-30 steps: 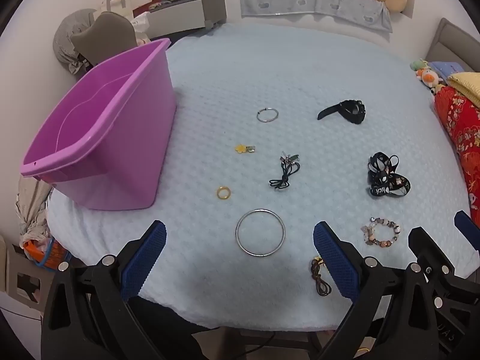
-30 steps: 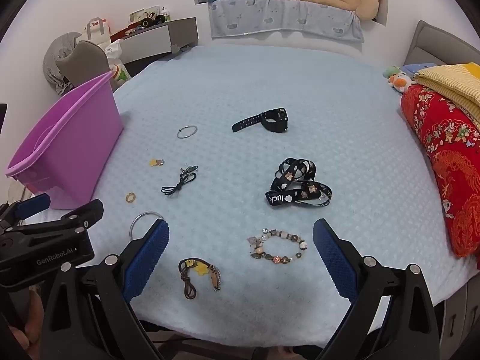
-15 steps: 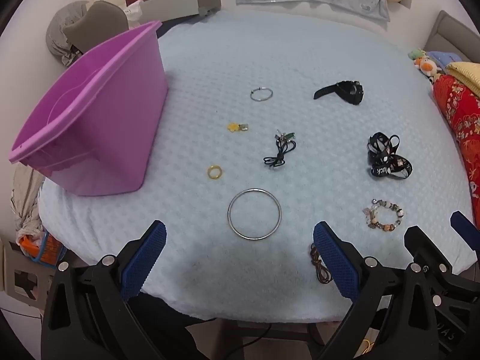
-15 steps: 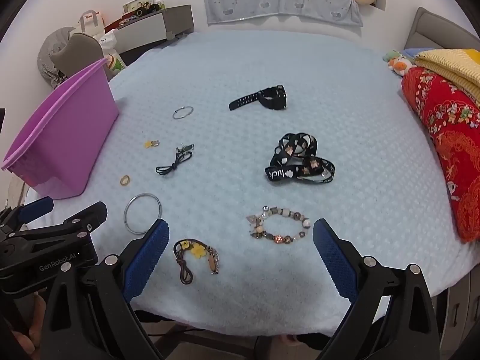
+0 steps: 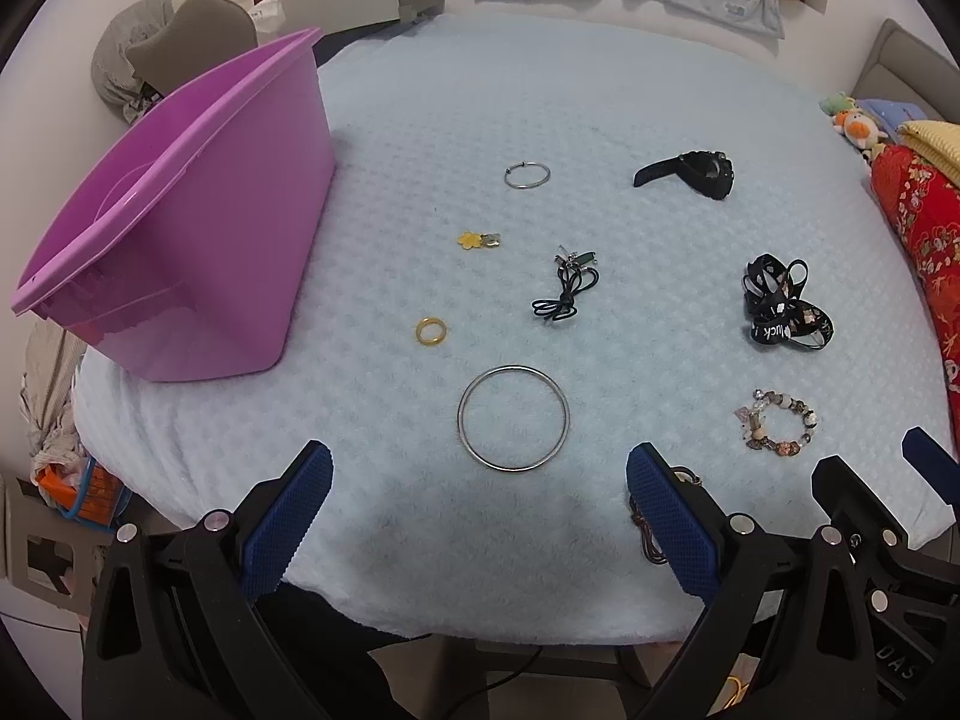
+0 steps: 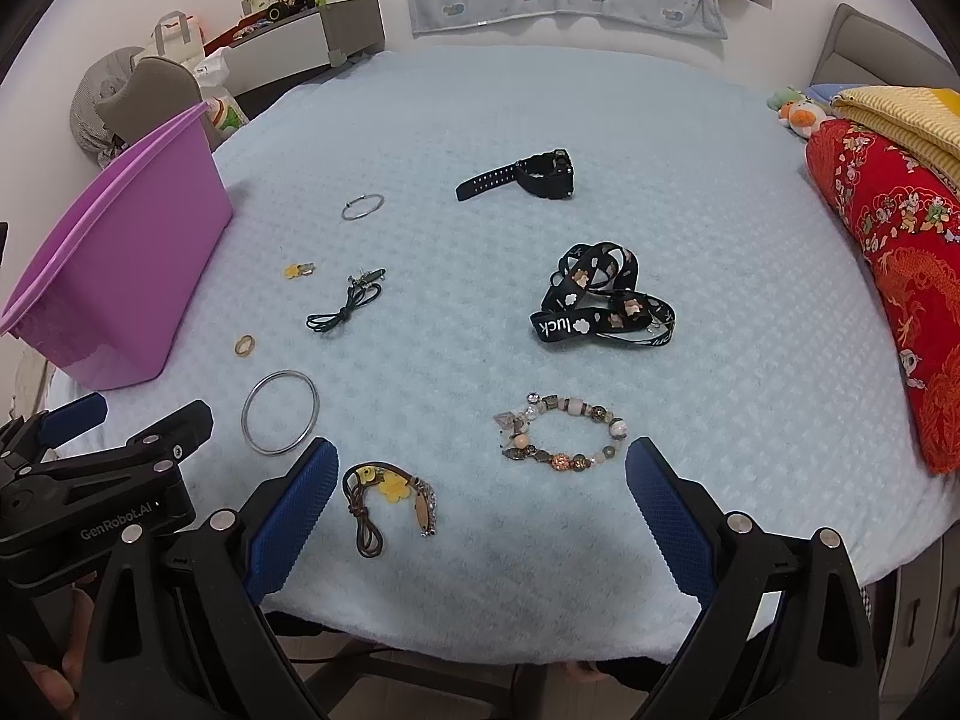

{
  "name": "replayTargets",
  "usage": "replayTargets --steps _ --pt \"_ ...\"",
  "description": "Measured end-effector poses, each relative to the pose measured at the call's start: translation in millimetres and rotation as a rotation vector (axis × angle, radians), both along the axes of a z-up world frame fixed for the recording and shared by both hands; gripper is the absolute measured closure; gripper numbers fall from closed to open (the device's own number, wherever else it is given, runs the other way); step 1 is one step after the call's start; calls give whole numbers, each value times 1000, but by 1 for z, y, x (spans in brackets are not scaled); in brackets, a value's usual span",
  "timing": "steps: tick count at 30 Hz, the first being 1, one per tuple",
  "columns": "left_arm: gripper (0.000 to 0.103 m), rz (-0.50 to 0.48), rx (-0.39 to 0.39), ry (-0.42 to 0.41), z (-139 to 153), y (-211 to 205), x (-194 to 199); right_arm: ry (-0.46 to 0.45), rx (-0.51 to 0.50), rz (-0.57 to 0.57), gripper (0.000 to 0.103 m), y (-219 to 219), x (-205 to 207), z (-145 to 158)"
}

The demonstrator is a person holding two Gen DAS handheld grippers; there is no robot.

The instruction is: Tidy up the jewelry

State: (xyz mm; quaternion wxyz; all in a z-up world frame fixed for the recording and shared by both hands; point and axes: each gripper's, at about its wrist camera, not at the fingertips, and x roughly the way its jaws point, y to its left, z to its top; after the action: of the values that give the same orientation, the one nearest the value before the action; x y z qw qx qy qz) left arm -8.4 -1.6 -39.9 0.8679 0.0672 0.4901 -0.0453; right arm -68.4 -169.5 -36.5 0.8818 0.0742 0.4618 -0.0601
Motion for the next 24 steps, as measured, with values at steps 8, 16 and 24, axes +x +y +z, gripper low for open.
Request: replayTargets --steps 8,16,24 --pt "6 -1 -1 -1 0 0 0 1 -2 0 11 0 0 -1" --pt "6 1 -3 -6 0 -1 -2 -1 -1 0 11 0 0 -1" --pt "6 2 -2 -7 1 -2 -2 -1 -1 1 11 0 0 -1"
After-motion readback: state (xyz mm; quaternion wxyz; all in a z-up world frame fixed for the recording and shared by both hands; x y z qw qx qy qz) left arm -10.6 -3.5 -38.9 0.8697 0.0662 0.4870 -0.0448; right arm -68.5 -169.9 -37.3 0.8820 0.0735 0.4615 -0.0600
